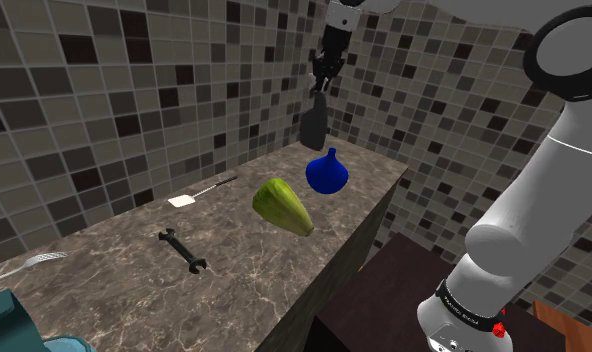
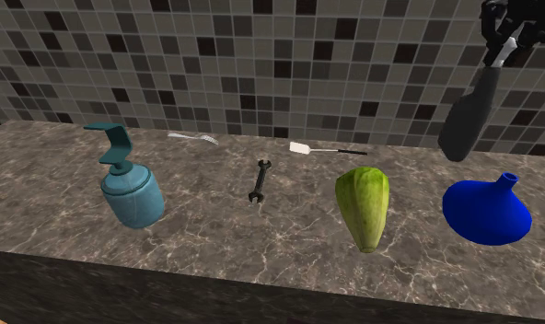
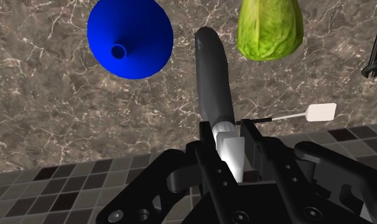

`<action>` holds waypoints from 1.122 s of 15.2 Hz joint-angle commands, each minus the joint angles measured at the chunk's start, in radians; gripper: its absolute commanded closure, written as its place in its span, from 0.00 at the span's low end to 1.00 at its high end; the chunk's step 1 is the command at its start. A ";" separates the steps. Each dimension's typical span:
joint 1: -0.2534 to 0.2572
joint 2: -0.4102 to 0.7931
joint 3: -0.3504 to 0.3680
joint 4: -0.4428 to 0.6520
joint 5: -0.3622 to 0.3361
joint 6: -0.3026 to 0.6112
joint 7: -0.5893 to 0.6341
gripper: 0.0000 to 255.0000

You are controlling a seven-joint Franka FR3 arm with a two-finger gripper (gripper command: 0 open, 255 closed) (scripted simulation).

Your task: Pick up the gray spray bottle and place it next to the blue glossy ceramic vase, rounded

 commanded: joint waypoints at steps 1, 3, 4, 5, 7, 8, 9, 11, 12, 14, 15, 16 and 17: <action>-0.001 -0.004 -0.001 -0.034 0.001 0.031 -0.002 1.00; -0.001 -0.010 -0.001 -0.068 0.003 0.059 -0.003 1.00; -0.002 -0.012 -0.001 -0.084 0.003 0.073 -0.003 1.00; -0.002 -0.014 -0.002 -0.100 0.004 0.087 -0.004 1.00; -0.002 -0.018 -0.002 -0.132 0.005 0.115 -0.005 1.00; -0.002 -0.019 -0.002 -0.147 0.005 0.129 -0.005 1.00; -0.002 -0.021 -0.002 -0.162 0.006 0.143 -0.005 1.00; -0.002 -0.022 -0.002 -0.191 0.006 0.170 -0.006 1.00; -0.002 -0.023 -0.002 -0.205 0.006 0.183 -0.006 1.00; -0.002 -0.023 -0.002 -0.232 0.006 0.210 -0.006 1.00; -0.002 -0.023 -0.002 -0.245 0.006 0.224 -0.006 1.00; -0.002 -0.022 -0.002 -0.258 0.006 0.237 -0.006 1.00; -0.002 -0.022 -0.002 -0.270 0.006 0.250 -0.006 1.00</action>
